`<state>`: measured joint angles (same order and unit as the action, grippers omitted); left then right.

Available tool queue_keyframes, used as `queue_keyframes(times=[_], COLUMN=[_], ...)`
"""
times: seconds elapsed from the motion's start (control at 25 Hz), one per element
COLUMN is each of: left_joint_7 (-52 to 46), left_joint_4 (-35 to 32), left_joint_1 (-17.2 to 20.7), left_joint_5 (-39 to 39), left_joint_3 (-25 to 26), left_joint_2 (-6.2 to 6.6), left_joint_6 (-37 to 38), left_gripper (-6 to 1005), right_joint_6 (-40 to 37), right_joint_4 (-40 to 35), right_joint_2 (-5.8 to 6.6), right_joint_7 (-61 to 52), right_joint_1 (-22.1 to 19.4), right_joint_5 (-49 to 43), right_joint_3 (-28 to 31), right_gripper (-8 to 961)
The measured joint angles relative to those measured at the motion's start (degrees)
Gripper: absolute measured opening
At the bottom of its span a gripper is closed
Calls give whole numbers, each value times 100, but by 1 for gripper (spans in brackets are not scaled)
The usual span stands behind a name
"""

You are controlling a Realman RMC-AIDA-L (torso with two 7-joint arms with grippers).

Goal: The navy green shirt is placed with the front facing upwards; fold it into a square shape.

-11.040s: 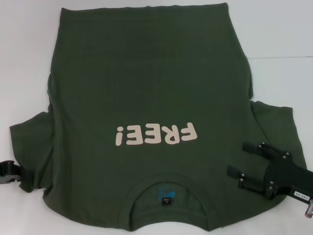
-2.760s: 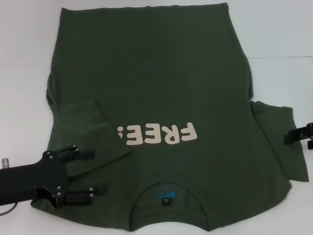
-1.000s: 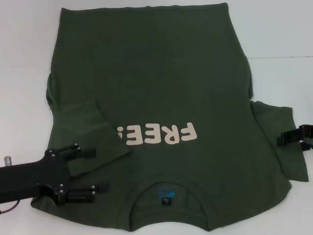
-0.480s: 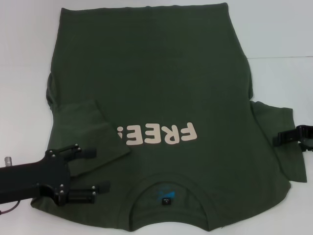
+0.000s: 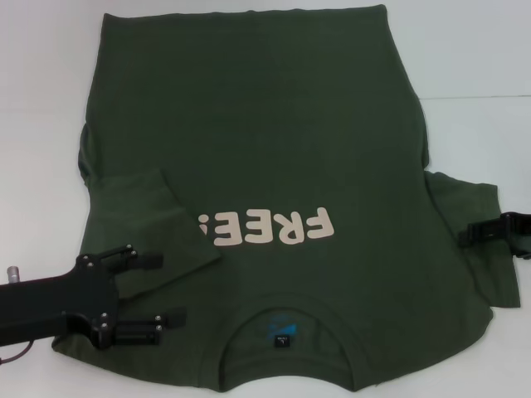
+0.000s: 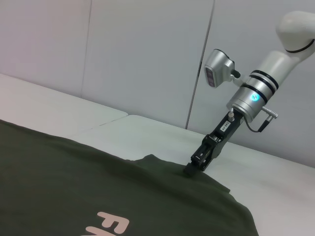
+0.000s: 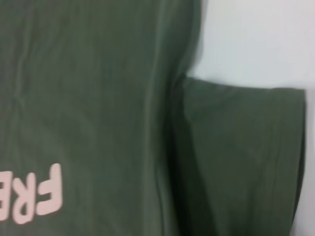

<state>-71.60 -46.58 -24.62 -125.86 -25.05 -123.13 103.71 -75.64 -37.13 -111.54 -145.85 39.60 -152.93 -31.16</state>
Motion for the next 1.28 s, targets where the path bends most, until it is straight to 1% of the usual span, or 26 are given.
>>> queue_keyframes(times=[0.2, 0.36, 0.76, 0.84, 1.08, 1.28], left_joint_7=[-3, -3, -3, -3, -3, -3], left_joint_4=[0, 0, 0, 0, 0, 0], left_joint_1=[-5, -7, -7, -8, -16, -16], left_joint_5=[0, 0, -4, -5, -9, -9], left_joint_3=[0, 0, 0, 0, 0, 0], left_joint_2=[0, 0, -8, -8, -9, -9], left_joint_6=[0, 0, 0, 0, -1, -9], left_gripper=[948, 948, 948, 948, 948, 948], right_joint_6=[-55, -53, 8, 12, 5, -19], right_joint_4=[47, 184, 224, 224, 213, 188], right_joint_2=[77, 156, 157, 160, 166, 169], right_joint_7=[10, 29, 56, 52, 62, 69], right_joint_1=[-102, -120, -112, -112, -106, -92], right_joint_5=[378, 452, 462, 463, 424, 409], right_joint_3=[-4, -4, -6, -14, -55, -64], right_gripper=[835, 827, 774, 746, 536, 293])
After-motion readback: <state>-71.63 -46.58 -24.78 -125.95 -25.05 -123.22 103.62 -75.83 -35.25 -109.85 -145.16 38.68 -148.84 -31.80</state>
